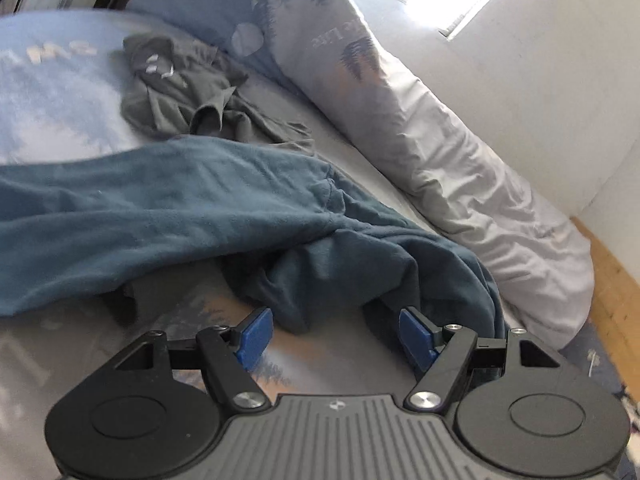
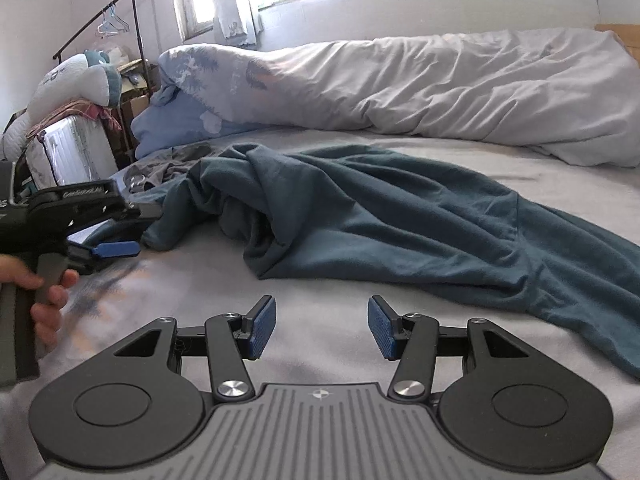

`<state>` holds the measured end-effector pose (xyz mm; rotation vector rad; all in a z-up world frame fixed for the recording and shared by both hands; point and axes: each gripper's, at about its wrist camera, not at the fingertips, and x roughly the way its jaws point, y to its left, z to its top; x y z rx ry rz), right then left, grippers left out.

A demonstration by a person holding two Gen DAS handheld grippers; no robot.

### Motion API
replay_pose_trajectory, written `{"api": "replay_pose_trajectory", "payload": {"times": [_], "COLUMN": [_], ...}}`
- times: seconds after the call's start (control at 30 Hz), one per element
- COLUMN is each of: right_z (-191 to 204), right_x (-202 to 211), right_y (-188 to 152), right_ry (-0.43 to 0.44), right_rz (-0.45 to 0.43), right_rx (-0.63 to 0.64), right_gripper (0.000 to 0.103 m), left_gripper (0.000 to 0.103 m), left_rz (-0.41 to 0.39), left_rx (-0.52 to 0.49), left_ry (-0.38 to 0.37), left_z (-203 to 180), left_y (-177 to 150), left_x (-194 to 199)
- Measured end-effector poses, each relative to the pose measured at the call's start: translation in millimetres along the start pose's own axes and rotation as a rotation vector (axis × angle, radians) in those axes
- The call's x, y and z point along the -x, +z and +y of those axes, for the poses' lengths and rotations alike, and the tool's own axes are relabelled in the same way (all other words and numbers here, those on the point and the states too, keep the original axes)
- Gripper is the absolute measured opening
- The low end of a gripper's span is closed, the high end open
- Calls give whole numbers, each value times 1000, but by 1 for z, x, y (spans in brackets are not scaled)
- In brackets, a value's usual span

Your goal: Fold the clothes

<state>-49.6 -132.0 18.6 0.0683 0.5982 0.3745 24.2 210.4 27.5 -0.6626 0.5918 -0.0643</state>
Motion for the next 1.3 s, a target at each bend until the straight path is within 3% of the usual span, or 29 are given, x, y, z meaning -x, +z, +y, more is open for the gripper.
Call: {"api": "replay_pose_trajectory", "payload": {"times": [0.23,0.27,0.33,0.4,0.5,0.77,1.03,1.23,1.27,1.3], "right_z": [2,2,2,3,5,8,29,73,79,82], "right_x": [-5,-5,-6,-8,-11,-18,-37,-51,-55,-60], "right_y": [-3,-4,-4,-4,-4,0,9,16,16,17], "right_ry": [4,3,2,9,17,9,4,-5,-25,-52], "right_rz": [17,17,18,28,42,26,-38,-111,-124,-127], "right_rx": [10,12,15,10,2,21,121,252,280,298], "right_gripper": [53,53,53,53,53,53,53,53,51,39], "left_gripper": [66,60,47,0,0,0,0,0,0,0], "left_rz": [-39,-36,-21,-40,-111,-319,-386,-422,-424,-425], "left_rx": [63,68,72,57,27,-40,-68,-92,-97,-102], "left_ry": [-33,-45,-61,-66,-84,-286,-409,-472,-474,-476], "left_z": [15,15,15,13,8,-29,-54,-64,-63,-62], "left_y": [14,15,15,15,19,50,53,55,55,55], "left_x": [-18,-20,-24,-21,-8,56,93,117,120,123]}}
